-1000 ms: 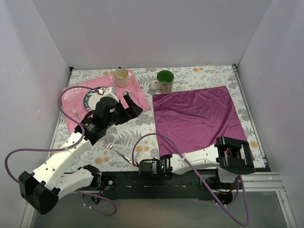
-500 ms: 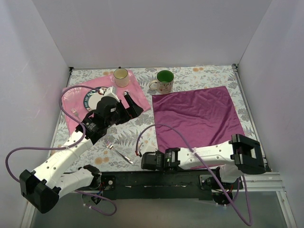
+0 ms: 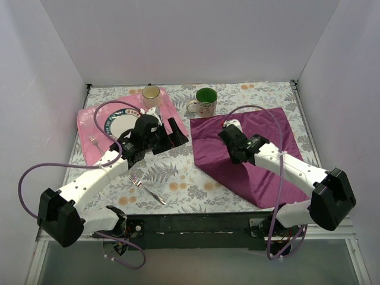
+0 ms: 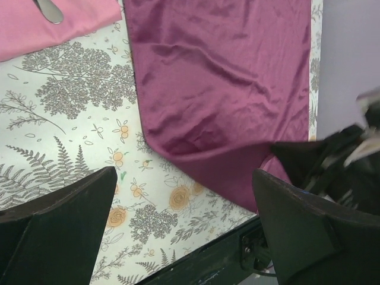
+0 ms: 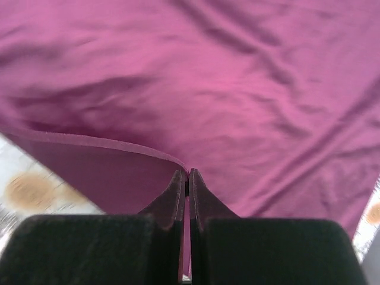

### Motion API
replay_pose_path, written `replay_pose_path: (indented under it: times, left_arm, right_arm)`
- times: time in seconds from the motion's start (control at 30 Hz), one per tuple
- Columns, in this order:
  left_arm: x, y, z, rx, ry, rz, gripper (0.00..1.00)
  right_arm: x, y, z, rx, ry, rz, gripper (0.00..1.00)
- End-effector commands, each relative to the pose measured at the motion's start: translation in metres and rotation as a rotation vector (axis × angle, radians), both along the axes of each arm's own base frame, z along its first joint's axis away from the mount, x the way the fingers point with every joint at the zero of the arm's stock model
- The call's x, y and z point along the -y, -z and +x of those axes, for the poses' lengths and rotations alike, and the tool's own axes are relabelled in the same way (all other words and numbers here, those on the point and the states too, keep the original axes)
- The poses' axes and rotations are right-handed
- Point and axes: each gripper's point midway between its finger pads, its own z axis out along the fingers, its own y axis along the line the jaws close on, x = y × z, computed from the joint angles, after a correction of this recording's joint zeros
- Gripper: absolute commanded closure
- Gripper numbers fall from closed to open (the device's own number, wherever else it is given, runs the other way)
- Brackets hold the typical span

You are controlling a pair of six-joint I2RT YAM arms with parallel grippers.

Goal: Fold the napkin, place the utensils inside, and roll it up
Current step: Fold the napkin

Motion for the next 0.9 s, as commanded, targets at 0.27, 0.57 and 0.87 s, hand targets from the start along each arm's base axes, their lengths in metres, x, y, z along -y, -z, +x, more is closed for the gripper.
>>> replay_pose_path:
  times: [0.27, 0.57, 0.87]
  left_arm:
    - [0.024, -0.018, 0.004, 0.023, 0.139, -0.038, 0.02]
    - [0.02, -0.022, 0.012, 0.028, 0.162, 0.003, 0.02]
    - [0.024, -0.014, 0.016, 0.0, 0.181, 0.005, 0.02]
  right_arm:
    - [0.088, -0.021, 0.131, 0.066, 0.238, -0.084, 0.99]
    - [0.128, -0.022, 0.195, 0.089, 0.332, -0.14, 0.99]
    - [0.166, -0.028, 0.239, 0.116, 0.368, -0.183, 0.99]
